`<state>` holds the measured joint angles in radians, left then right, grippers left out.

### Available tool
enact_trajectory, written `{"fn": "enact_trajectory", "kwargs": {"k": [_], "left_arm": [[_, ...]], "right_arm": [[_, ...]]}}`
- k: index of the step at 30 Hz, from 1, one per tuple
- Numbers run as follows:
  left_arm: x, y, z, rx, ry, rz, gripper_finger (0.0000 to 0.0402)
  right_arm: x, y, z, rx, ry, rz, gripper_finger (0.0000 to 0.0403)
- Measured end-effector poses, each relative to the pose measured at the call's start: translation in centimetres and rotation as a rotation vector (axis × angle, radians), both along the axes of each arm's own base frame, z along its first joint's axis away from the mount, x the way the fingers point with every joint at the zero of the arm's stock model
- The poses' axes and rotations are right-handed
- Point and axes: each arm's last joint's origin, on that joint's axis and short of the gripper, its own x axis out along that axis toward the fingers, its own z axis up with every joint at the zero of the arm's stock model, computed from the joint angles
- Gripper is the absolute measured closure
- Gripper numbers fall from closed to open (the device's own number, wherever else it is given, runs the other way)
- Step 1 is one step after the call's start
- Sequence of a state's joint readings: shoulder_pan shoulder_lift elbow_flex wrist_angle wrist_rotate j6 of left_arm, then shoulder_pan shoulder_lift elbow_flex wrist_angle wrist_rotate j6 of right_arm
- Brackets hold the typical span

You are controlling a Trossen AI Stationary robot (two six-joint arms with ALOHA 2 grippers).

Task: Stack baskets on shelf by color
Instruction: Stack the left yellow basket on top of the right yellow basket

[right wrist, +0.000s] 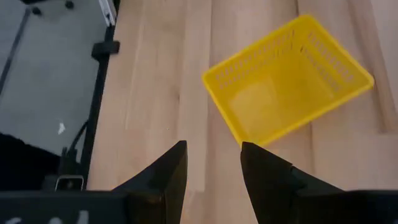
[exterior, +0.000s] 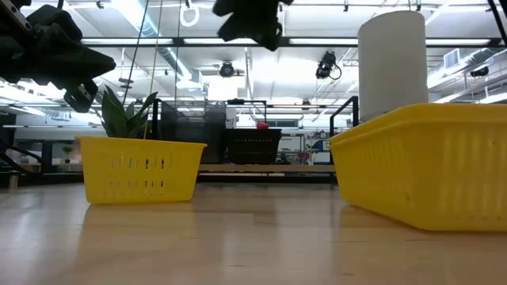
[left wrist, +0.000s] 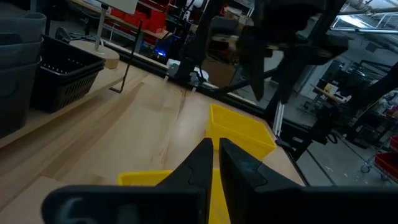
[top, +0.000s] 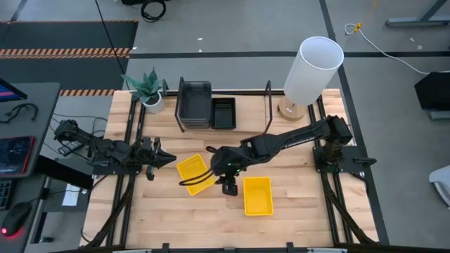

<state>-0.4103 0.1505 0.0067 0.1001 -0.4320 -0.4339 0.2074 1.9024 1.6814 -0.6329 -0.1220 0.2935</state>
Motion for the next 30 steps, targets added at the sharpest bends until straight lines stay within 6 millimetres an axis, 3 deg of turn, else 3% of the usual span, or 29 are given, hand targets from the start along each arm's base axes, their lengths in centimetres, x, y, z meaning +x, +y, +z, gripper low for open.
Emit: {"fn": "enact_trajectory", "kwargs": {"k": [10,15,21,30], "left_arm": [[0.0,0.0,0.0,0.001,0.002,0.0,0.0376],[0.0,0.0,-0.1,0.004,0.008,0.0,0.0379],[0.0,0.0,-0.1,0.003,0.007,0.0,0.0372],[0.0,0.0,0.0,0.0,0.0,0.0,0.0366]], "right_arm": [[3.3,2.4,-2.0,0.056,-0.039,0.023,0.0262],[5.8,3.0,-2.9,0.008,-0.075,0.085,0.0264],[8.1,3.3,-5.3,-0.102,-0.073,0.139,0.0264],[8.5,3.4,-8.0,-0.202,-0.025,0.22,0.0245]]}}
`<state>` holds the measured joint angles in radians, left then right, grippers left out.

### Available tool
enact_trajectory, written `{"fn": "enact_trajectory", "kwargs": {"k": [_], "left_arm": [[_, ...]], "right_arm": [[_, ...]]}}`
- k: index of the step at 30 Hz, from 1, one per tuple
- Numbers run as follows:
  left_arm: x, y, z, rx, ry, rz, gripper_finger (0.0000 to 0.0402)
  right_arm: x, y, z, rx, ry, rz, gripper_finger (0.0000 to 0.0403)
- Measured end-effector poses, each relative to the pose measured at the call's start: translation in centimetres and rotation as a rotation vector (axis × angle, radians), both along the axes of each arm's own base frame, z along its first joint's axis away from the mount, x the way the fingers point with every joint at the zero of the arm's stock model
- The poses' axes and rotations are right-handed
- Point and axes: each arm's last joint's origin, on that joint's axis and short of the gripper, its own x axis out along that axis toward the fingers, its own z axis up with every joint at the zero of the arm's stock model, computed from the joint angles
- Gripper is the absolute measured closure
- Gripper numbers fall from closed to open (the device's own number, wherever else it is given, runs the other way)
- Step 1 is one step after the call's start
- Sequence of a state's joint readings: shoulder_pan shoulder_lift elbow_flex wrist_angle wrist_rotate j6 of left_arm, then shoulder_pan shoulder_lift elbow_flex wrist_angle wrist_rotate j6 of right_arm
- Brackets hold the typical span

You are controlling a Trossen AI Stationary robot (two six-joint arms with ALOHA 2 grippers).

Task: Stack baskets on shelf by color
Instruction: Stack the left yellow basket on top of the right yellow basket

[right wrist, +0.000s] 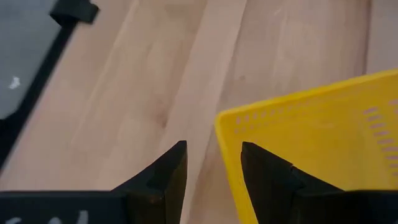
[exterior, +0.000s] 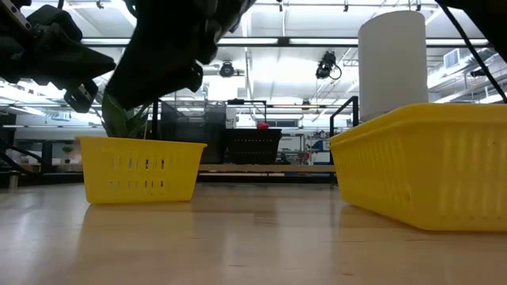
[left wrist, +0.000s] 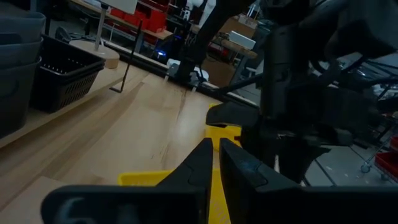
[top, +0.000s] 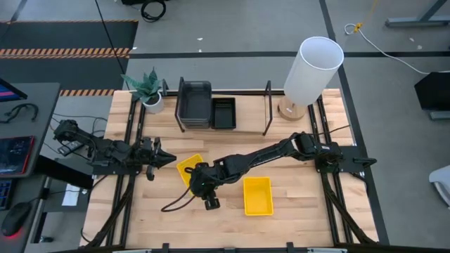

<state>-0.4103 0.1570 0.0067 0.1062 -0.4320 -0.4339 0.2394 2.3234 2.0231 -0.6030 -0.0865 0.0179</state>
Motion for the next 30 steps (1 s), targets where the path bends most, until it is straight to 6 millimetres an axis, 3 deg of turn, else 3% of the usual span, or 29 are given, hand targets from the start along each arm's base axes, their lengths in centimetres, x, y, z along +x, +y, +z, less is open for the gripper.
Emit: {"fn": "enact_trajectory", "kwargs": {"k": [13,23,30], "left_arm": [[0.0,0.0,0.0,0.0,0.0,0.0,0.0366],[0.0,0.0,0.0,0.0,0.0,0.0,0.0372],[0.0,0.0,0.0,0.0,0.0,0.0,0.0367]], "right_arm": [[-0.3,-0.1,-0.4,-0.106,0.01,0.11,0.0229],[-1.4,-0.4,-3.2,-0.133,0.106,0.121,0.0229],[-1.5,-0.6,-3.6,-0.179,0.111,0.097,0.0249]]}}
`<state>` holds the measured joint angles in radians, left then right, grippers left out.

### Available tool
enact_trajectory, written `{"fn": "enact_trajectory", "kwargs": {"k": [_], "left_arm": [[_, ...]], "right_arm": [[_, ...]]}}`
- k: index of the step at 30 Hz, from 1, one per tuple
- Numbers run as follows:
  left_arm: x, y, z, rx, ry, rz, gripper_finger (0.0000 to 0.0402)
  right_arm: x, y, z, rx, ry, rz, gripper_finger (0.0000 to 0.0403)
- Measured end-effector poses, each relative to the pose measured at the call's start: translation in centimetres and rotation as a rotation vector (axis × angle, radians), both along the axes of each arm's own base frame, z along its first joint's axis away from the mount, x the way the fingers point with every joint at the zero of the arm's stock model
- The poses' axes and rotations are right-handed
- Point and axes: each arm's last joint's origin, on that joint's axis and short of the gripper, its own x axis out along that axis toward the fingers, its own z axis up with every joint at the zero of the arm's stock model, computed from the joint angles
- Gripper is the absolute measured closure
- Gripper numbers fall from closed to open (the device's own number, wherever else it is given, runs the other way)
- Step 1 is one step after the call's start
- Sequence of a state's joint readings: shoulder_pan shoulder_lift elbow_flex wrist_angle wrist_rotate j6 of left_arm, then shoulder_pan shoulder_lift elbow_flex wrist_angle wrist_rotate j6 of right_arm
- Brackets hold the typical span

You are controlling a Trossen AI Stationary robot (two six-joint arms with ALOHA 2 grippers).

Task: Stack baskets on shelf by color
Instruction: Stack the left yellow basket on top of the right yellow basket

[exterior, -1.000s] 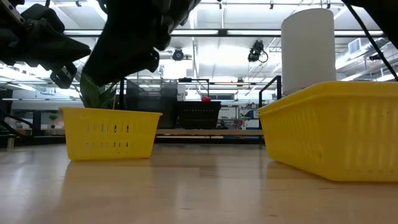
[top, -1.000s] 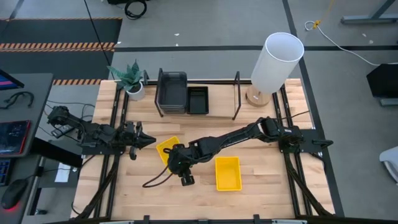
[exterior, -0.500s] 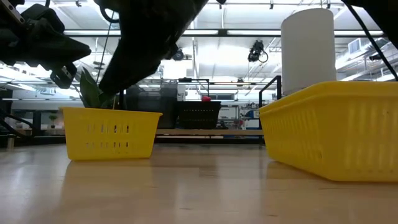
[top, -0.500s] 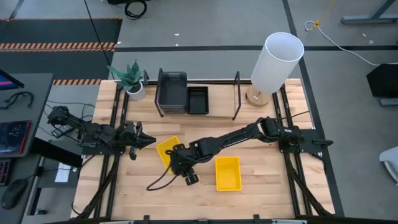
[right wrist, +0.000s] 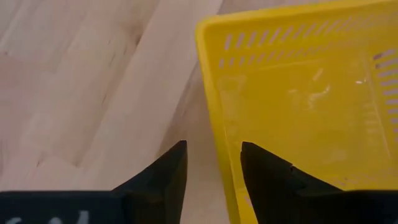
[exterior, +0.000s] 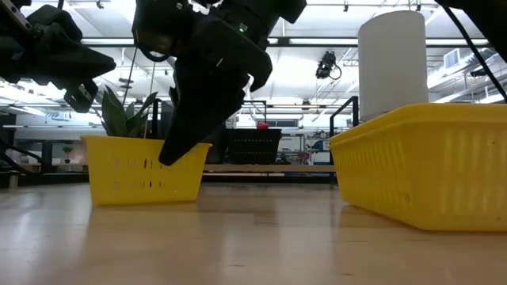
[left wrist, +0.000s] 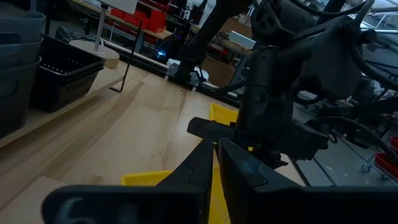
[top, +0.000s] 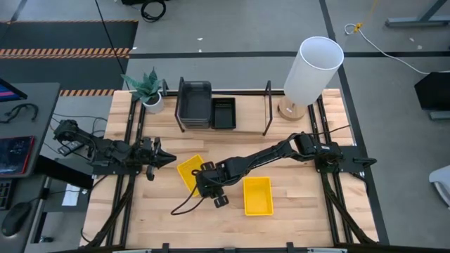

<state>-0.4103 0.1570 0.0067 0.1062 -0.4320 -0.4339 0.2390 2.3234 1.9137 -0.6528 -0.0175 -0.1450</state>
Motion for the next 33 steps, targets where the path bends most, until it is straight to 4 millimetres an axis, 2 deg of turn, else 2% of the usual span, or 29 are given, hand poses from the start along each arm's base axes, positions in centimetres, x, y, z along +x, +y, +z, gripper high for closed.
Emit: {"fn": "enact_trajectory", "kwargs": {"k": [7,16,26,29,33], "left_arm": [[0.0,0.0,0.0,0.0,0.0,0.0,0.0362],[0.0,0.0,0.0,0.0,0.0,0.0,0.0373],[0.0,0.0,0.0,0.0,0.0,0.0,0.0364],[0.0,0.0,0.0,0.0,0.0,0.0,0.0363],[0.0,0.0,0.0,0.0,0.0,0.0,0.0368]], "right_arm": [[-0.1,0.0,-0.1,-0.01,0.015,0.011,0.031],[-0.9,-0.2,-0.3,-0.025,0.099,0.002,0.0392],[-1.0,-0.1,-0.3,0.016,0.125,-0.037,0.0394],[-1.1,-0.1,0.4,0.021,0.149,-0.051,0.0395],[-0.9,-0.1,2.4,0.021,0.145,-0.059,0.0394]]}}
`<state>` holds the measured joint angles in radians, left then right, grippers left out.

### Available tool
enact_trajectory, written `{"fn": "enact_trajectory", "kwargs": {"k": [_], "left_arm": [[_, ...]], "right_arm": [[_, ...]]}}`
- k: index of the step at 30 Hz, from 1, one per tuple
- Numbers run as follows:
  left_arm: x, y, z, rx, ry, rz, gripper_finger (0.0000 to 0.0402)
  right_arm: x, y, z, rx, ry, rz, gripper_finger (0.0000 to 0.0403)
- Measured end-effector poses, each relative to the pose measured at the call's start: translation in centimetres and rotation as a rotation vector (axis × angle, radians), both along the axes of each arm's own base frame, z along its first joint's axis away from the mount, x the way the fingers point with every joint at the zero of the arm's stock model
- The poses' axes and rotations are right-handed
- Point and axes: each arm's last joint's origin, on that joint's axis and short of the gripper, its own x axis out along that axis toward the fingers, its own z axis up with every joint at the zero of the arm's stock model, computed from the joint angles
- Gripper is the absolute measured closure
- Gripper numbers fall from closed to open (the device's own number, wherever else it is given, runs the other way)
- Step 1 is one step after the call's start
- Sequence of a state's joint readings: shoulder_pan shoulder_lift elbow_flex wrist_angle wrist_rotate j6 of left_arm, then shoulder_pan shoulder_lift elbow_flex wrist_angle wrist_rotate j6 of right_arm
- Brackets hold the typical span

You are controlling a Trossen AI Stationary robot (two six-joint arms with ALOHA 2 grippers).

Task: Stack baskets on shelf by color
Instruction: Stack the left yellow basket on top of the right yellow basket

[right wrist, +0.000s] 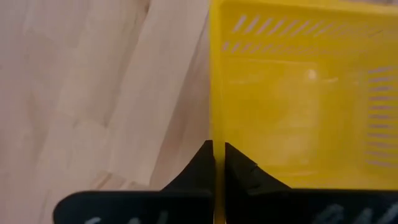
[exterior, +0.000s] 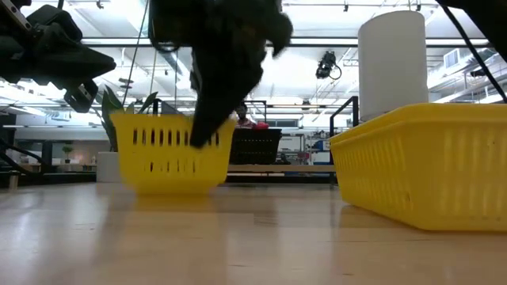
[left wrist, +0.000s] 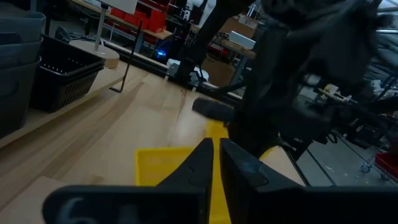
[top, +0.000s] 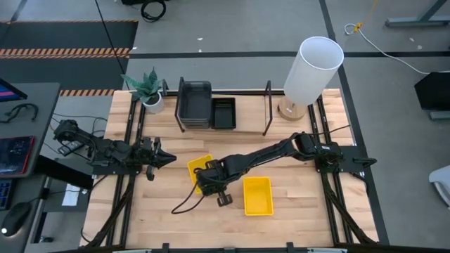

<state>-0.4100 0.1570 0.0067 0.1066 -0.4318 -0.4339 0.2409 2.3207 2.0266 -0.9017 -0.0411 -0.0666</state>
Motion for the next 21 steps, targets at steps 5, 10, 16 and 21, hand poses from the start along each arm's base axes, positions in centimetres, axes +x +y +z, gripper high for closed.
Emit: {"fn": "enact_trajectory", "kwargs": {"k": [5,10,16,21], "left_arm": [[0.0,0.0,0.0,0.0,0.0,0.0,0.0374],[0.0,0.0,0.0,0.0,0.0,0.0,0.0367],[0.0,0.0,0.0,-0.001,0.0,0.0,0.0361],[0.0,0.0,0.0,0.0,0.0,0.0,0.0366]], "right_arm": [[-0.1,0.0,3.1,0.002,0.013,-0.033,0.0394],[-0.7,-0.2,6.3,0.02,0.032,-0.1,0.0394],[-3.2,0.2,9.3,0.051,0.133,-0.209,0.0394],[-6.2,2.0,12.0,0.043,0.16,-0.236,0.0395]]}}
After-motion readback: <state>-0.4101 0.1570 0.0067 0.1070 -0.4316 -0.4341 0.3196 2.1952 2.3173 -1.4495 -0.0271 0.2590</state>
